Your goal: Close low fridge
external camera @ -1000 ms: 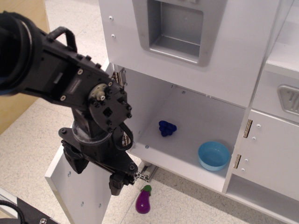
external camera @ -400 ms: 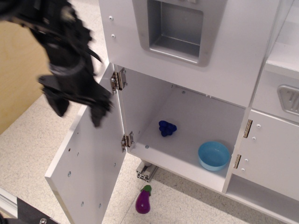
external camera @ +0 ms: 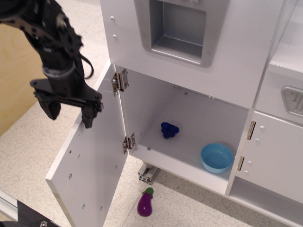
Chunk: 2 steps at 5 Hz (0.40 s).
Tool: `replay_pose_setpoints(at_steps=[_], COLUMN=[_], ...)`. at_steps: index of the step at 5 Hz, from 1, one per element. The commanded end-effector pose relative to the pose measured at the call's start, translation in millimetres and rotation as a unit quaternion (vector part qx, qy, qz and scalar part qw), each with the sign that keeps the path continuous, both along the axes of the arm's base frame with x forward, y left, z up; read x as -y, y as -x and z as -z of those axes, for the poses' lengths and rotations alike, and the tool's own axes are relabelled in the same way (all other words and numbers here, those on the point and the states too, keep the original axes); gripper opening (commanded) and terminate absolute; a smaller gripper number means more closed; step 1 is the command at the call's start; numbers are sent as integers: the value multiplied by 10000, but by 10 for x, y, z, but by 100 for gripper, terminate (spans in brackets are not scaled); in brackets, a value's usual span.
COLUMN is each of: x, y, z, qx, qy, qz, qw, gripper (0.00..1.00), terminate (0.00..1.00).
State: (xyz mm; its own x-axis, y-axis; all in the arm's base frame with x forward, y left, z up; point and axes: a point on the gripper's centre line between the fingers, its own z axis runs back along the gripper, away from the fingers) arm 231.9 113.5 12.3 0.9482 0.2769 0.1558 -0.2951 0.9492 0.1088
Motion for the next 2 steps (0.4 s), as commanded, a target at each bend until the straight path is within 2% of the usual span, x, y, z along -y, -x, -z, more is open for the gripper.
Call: replay_pose_setpoints(at_steps=[1,2], x=[113,276], y=[-178,-237], z=[122,163], qx=[275,198], qy=[-8,137], qz=[-157,-221], qw=[9995,9995], gripper=[100,100], terminate=[0,0])
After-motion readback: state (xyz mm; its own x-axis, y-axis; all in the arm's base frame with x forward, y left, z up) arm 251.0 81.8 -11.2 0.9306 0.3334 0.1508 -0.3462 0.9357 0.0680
